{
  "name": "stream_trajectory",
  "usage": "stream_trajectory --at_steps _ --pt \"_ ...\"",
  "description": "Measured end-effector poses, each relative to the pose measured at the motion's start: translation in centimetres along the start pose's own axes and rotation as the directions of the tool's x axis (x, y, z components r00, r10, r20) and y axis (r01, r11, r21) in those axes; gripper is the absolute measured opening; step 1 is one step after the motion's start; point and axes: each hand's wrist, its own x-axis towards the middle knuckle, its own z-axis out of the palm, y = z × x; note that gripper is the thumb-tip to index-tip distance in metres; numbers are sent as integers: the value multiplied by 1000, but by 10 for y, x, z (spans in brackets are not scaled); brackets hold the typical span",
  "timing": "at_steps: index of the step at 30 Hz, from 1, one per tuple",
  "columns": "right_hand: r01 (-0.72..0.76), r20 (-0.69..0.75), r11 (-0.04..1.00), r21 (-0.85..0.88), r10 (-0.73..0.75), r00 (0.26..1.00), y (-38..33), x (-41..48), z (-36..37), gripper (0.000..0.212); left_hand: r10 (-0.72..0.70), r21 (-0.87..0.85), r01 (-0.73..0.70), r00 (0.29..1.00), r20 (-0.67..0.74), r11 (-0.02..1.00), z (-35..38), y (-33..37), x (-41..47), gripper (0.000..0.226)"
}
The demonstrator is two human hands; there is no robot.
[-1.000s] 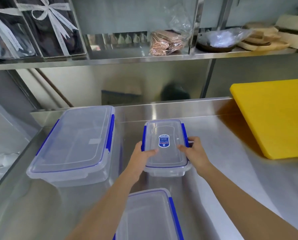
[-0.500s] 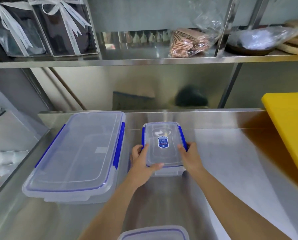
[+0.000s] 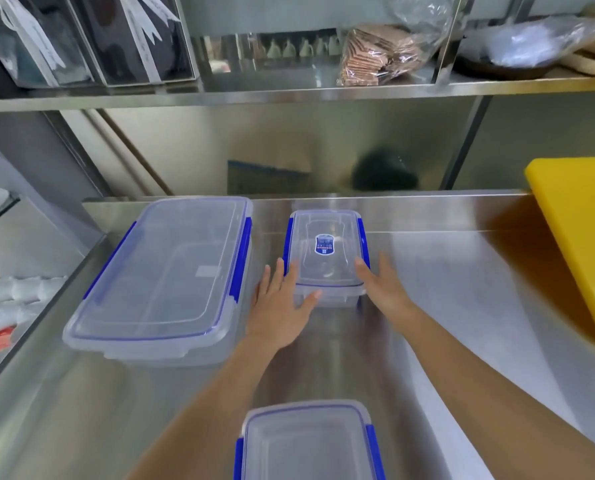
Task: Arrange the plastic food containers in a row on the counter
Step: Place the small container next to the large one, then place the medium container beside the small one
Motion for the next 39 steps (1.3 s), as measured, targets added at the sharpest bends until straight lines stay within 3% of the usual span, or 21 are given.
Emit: stream_trajectory --at_steps 5,7,12,16,18,21,26,29,35,39 --pt "62 56 998 -5 -61 997 0 -67 -2 44 -58 -230 61 998 19 971 -11 -7 -50 75" --pt "17 112 999 31 -20 993 4 -92 -4 49 -103 -257 111 994 45 960 -13 -14 -71 77" --pt "-37 157 997 -74 48 986 20 -141 -1 72 -138 -405 152 988 63 902 -16 -23 -128 76" --pt "-48 162 997 -66 58 985 32 -175 0 54 -144 -515 154 988 59 843 -12 -26 -162 78" --pt "-73 151 996 -57 80 985 40 -188 0 61 -173 -558 183 982 72 809 -8 -30 -174 80" --pt "-106 168 992 -66 116 979 48 -207 -1 65 -246 -587 270 961 124 763 -1 -37 -191 87" --pt "-155 225 986 -52 163 961 52 -229 -2 45 -415 -556 484 873 257 676 -1 -40 -211 75" --pt "-125 202 990 -58 134 970 52 -233 -3 38 -388 -544 445 894 224 711 -3 -36 -213 57" --pt "-113 47 985 132 107 993 51 -233 -21 33 -248 -648 316 949 197 694 2 -17 -202 68" --pt "-103 -71 973 207 120 990 48 -222 -44 35 -223 -713 300 953 203 634 3 11 -191 58"
